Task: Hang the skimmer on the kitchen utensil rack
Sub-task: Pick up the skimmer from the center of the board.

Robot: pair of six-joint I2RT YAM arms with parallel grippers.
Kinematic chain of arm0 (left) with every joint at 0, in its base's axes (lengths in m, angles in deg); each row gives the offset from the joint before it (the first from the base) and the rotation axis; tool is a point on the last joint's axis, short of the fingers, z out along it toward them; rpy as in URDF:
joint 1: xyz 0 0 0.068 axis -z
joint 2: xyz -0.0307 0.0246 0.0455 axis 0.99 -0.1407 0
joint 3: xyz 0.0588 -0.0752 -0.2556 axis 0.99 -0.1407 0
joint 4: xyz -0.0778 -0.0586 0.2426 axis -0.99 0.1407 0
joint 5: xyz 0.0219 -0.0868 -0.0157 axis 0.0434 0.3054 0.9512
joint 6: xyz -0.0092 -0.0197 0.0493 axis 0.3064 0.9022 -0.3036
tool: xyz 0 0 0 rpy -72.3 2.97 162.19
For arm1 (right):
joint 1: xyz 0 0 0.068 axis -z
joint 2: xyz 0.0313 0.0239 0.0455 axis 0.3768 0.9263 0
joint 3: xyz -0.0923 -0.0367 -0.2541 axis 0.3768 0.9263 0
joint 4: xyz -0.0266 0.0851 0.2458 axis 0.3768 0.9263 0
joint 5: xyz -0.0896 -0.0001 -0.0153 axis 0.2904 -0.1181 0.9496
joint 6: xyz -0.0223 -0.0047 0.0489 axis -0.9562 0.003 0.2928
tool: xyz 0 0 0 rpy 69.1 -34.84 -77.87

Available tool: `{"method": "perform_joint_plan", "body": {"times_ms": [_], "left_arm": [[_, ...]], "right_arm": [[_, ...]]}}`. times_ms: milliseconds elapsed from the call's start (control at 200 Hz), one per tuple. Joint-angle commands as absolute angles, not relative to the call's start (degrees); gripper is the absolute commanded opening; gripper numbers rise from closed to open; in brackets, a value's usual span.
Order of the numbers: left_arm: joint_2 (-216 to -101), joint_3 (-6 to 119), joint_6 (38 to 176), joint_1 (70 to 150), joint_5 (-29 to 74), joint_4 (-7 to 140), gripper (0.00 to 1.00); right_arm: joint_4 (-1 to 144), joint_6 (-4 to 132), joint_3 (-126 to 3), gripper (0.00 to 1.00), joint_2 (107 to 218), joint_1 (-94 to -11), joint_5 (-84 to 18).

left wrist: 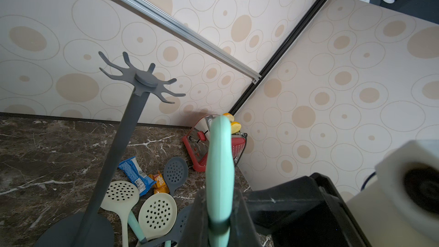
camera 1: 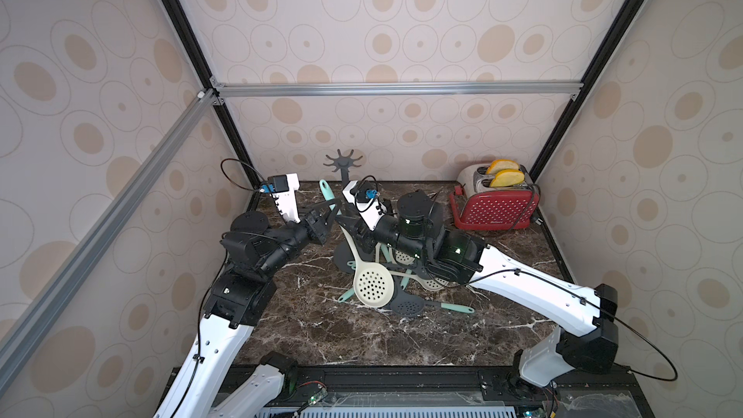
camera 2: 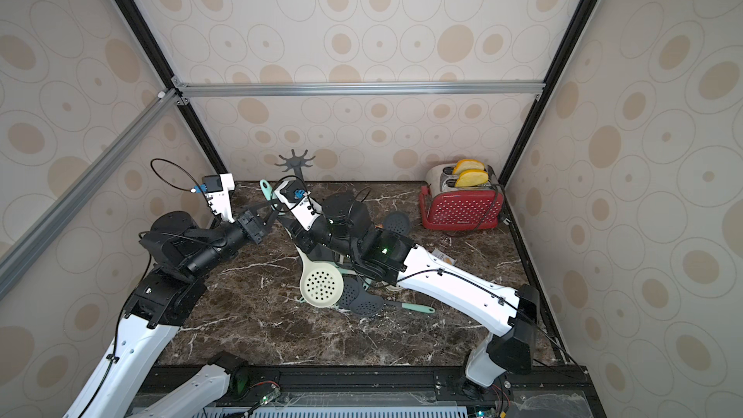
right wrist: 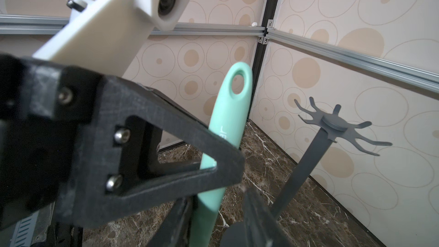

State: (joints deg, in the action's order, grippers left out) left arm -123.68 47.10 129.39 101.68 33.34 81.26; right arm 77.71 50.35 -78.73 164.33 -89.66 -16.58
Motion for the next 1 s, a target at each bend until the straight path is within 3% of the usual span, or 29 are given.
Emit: {"method": "perform_joint_plan", "body": {"times_ms": [0,295,466,746,796,886,997], "left_arm": [[-122.8,47.9,130.0,102.2,34.3,79.4,0.0],[-122.6,48.1,131.2,102.2,35.0,78.2,0.0],[-122.3,47.8,131.5,102.2,35.0,78.0,0.0],[-122.2,47.4,131.1,102.2,34.3,79.1,0.0],[-122.1,47.4,130.8,102.2,34.3,79.2,0.11],[-122.0,48.0,129.0,102.1,34.1,80.5,0.45],[-121.5,50.0,125.2,102.1,32.2,85.3,0.75]], "right_arm": [[78.9,49.4,-79.7,0.4,164.7,-89.8,-16.9],[80.7,48.4,-79.9,0.37,165.7,-89.7,-20.0],[81.7,48.3,-81.1,0.29,166.7,-89.7,-19.7],[81.4,50.7,-80.2,0.02,164.7,-89.7,-15.8],[81.8,52.2,-79.9,0.0,164.0,-89.8,-14.2],[83.1,55.0,-79.1,0.0,162.7,-88.7,-13.3],[84.8,59.2,-76.7,0.0,160.1,-85.8,-14.6]]}}
